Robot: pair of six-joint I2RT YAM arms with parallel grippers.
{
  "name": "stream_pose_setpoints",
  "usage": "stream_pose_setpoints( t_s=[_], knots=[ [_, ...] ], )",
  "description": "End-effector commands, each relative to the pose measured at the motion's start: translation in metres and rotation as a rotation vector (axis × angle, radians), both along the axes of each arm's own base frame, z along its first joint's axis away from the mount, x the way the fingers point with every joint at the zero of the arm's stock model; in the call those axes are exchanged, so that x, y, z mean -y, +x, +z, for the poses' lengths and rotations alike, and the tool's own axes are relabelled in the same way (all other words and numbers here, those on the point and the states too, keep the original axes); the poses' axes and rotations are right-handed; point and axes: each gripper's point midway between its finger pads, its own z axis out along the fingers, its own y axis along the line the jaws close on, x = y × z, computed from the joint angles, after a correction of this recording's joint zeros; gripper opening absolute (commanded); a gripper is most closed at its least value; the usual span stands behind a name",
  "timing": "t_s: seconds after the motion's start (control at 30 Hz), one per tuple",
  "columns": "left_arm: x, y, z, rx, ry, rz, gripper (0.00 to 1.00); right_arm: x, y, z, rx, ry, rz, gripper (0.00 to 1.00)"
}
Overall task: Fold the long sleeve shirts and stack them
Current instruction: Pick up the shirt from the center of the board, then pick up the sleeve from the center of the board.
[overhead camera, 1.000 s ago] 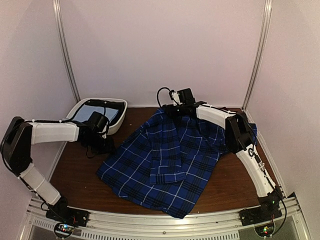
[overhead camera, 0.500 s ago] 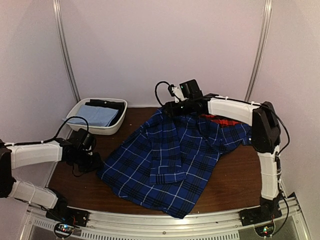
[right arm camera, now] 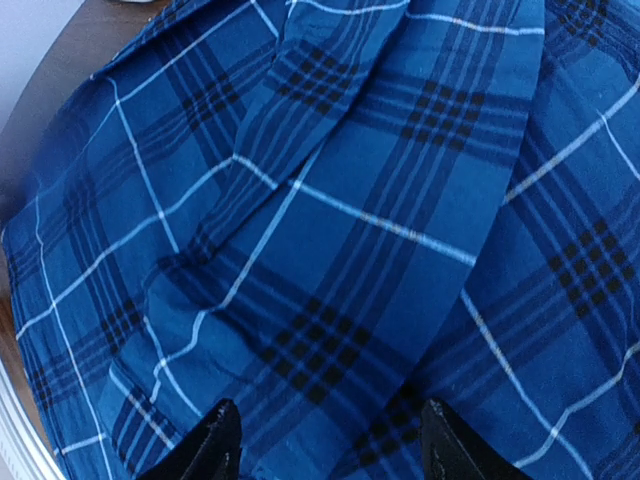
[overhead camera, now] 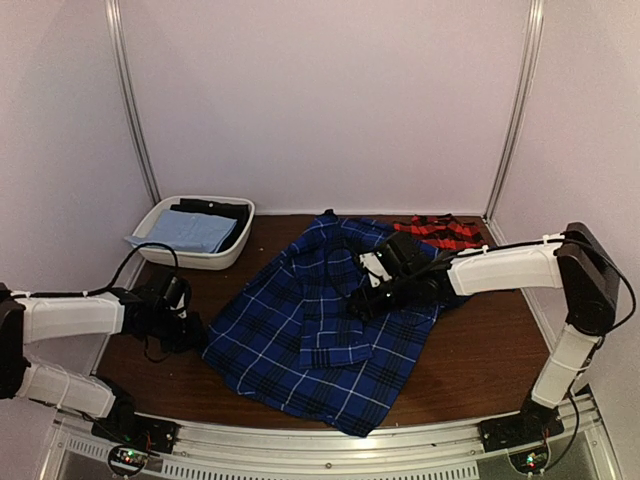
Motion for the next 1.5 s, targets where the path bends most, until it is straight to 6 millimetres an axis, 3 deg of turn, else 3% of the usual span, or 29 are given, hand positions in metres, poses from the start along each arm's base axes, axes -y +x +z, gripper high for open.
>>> stream_pose_setpoints(
  t_s=[0.0,0.17,0.33,0.53,0.73,0.9,1.13,1.33,1.47],
  knots=[
    [0.012,0.009,0.012,0.063,-0.064,-0.041,0.18,0.004,-0.018,0.019,0.044,0.050,-0.046,0.62],
    [0.021,0.012,0.027,0.097,-0.096,-0.086,0.00,0.010,-0.040,0.006,0.010,0.062,-0.054,0.62],
    [0.033,0.013,0.048,0.126,-0.106,-0.148,0.00,0.004,-0.049,-0.006,-0.010,0.057,-0.038,0.62],
    [0.062,0.014,0.081,0.164,-0.095,-0.269,0.00,-0.003,-0.044,-0.020,-0.023,0.055,-0.042,0.59],
    [0.094,0.003,0.090,0.138,-0.034,-0.396,0.00,-0.012,-0.042,-0.032,-0.059,0.061,-0.042,0.51],
    [0.107,-0.009,0.083,0.092,0.003,-0.482,0.00,-0.010,-0.037,-0.014,-0.016,0.080,-0.061,0.40],
    [0.126,-0.021,0.075,0.048,0.006,-0.584,0.00,-0.018,-0.028,0.020,0.032,0.125,-0.062,0.01],
    [0.139,-0.029,0.071,0.028,0.002,-0.649,0.00,-0.010,-0.018,0.057,0.107,0.127,-0.096,0.00],
    [0.151,-0.037,0.069,0.016,-0.008,-0.710,0.00,0.020,-0.007,0.090,0.199,0.073,-0.181,0.00]
  ],
)
